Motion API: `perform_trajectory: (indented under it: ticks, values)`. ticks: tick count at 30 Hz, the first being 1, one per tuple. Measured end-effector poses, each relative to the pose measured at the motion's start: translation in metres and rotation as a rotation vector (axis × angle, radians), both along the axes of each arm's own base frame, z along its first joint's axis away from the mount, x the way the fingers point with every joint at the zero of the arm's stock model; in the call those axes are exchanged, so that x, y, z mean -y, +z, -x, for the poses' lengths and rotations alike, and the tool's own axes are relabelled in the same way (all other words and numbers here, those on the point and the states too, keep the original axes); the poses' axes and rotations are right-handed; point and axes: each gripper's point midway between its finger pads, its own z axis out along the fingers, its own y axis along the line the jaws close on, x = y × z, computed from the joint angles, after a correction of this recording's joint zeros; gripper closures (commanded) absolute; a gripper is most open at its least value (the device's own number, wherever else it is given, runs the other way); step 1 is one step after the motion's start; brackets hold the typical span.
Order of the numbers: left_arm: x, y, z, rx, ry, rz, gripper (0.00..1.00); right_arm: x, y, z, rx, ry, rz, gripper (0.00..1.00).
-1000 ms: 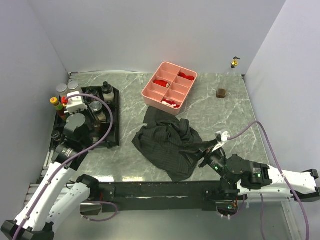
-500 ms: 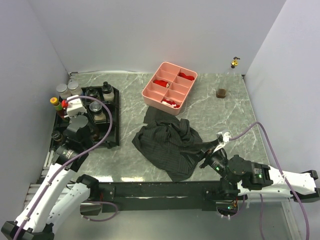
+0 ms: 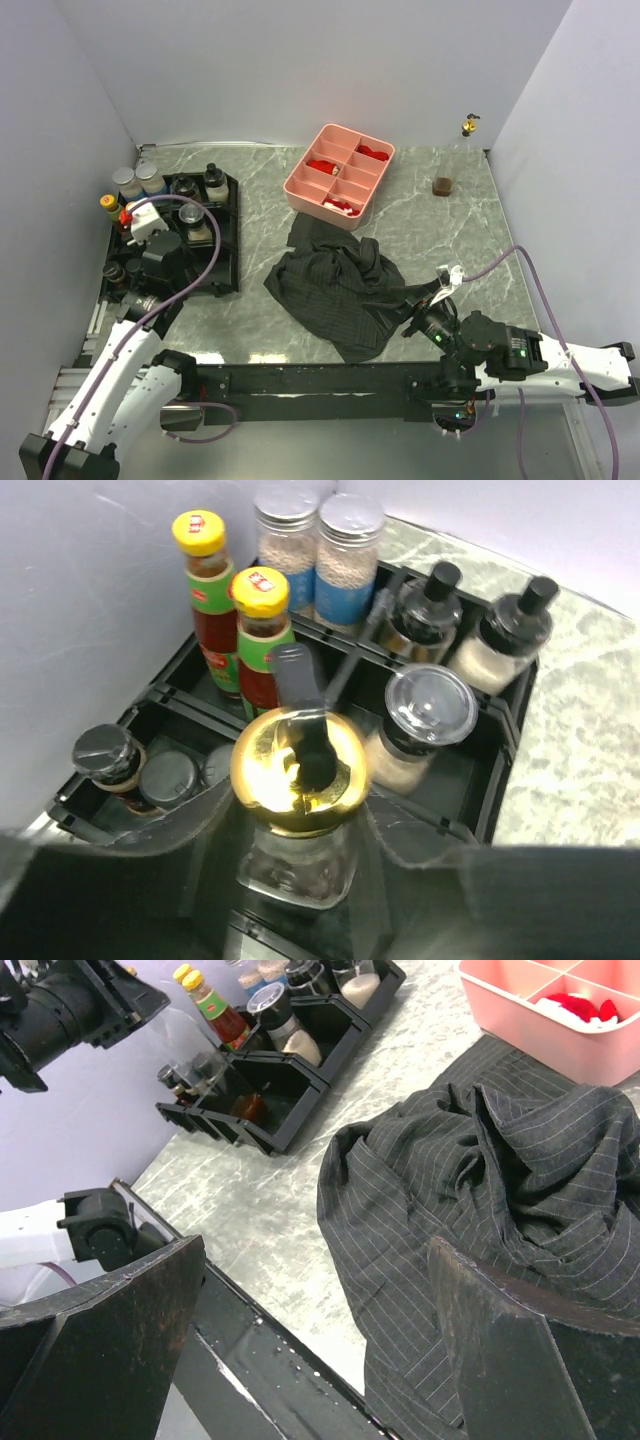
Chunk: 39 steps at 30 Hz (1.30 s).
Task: Organize the condiment bottles
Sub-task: Place the bottle in the storage box.
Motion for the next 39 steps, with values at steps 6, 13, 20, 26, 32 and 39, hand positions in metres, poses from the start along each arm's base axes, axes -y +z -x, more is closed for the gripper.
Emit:
perform_trajectory:
  ticks: [6, 13, 20, 26, 32, 39]
  values:
    - [-0.004, -0.002, 0.001, 0.045, 0.025, 0.05, 0.16, 0.002, 0.001, 0.0, 0.001, 0.0, -0.006, 0.0]
    - [0.0, 0.003, 0.005, 0.038, -0.003, 0.066, 0.03, 0.002, -0.001, 0.0, -0.005, -0.001, 0.0, 0.0]
    - [0.006, 0.066, 0.013, 0.107, -0.054, 0.108, 0.04, 0.0, -0.004, 0.001, -0.008, 0.006, 0.014, 0.0]
    - [0.009, 0.148, 0.021, 0.25, -0.086, 0.17, 0.04, -0.007, -0.01, 0.003, -0.014, 0.021, 0.052, 0.0]
    - [0.046, 0.206, 0.006, 0.322, -0.305, 0.191, 0.03, -0.014, -0.016, 0.002, -0.018, 0.019, 0.092, 0.0]
    - [0.121, 0.197, -0.039, 0.215, -0.649, 0.204, 0.02, -0.014, -0.008, -0.009, -0.009, -0.05, 0.134, 0.0]
